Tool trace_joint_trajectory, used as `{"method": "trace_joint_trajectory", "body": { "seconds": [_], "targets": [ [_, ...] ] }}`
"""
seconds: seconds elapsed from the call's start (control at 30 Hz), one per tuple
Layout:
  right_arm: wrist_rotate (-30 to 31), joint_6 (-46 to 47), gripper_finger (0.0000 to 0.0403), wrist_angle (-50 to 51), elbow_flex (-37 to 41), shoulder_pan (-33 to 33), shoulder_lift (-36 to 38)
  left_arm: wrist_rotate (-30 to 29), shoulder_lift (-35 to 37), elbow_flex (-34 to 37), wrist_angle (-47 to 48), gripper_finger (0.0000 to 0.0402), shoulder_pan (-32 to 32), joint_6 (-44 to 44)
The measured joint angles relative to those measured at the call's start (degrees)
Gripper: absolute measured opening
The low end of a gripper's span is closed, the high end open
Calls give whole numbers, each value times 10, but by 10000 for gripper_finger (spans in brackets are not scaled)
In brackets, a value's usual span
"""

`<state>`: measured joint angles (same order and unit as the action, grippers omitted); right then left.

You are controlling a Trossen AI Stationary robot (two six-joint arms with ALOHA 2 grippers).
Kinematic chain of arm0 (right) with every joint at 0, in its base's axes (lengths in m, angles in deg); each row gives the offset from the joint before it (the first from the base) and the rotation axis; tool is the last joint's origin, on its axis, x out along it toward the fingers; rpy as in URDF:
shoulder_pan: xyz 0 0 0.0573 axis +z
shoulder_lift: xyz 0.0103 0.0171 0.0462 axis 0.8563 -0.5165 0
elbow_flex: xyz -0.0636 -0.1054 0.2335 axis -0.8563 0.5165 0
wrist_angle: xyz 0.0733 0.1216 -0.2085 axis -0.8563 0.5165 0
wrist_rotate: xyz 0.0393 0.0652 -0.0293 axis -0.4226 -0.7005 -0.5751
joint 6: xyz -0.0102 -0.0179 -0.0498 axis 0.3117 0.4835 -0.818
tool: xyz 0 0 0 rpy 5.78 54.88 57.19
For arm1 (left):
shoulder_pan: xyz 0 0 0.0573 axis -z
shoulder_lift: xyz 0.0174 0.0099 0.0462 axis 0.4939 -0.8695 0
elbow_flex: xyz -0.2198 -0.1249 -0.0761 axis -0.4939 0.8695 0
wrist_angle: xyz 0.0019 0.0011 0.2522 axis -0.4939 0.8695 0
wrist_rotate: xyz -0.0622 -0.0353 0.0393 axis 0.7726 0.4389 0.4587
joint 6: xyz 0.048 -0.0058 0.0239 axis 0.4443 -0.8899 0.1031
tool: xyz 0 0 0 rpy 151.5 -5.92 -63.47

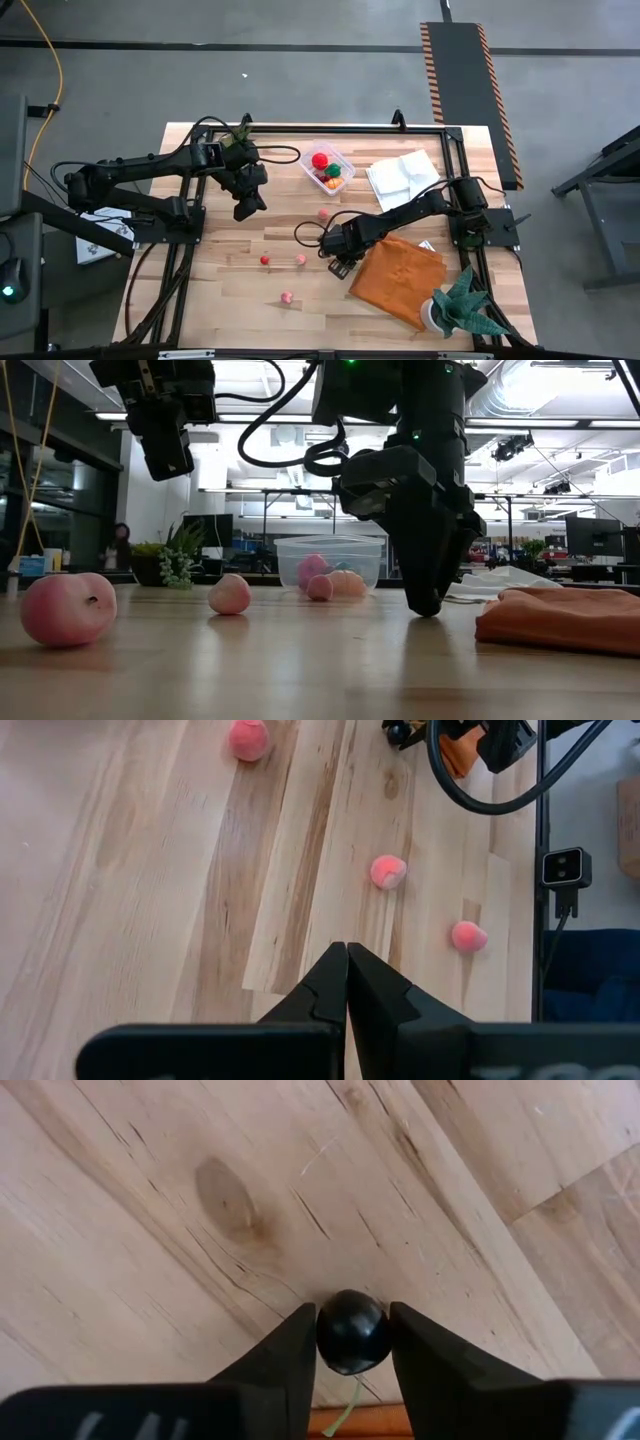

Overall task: Pick and placing Produce into tupperware
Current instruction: Put the black cherry into the transparent bin

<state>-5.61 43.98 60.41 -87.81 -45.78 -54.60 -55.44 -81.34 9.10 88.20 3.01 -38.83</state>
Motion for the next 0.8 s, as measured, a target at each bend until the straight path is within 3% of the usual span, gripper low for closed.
{"method": "trace_joint_trajectory", "body": {
  "seconds": [0.43,0.8],
  "targets": [
    [-18,-11,103,9,0,0,10,0,0,0,-1,1,0,0],
    [8,-21,103,19,-1,-21,107,-4,0,0,-4,1,0,5]
  ]
}}
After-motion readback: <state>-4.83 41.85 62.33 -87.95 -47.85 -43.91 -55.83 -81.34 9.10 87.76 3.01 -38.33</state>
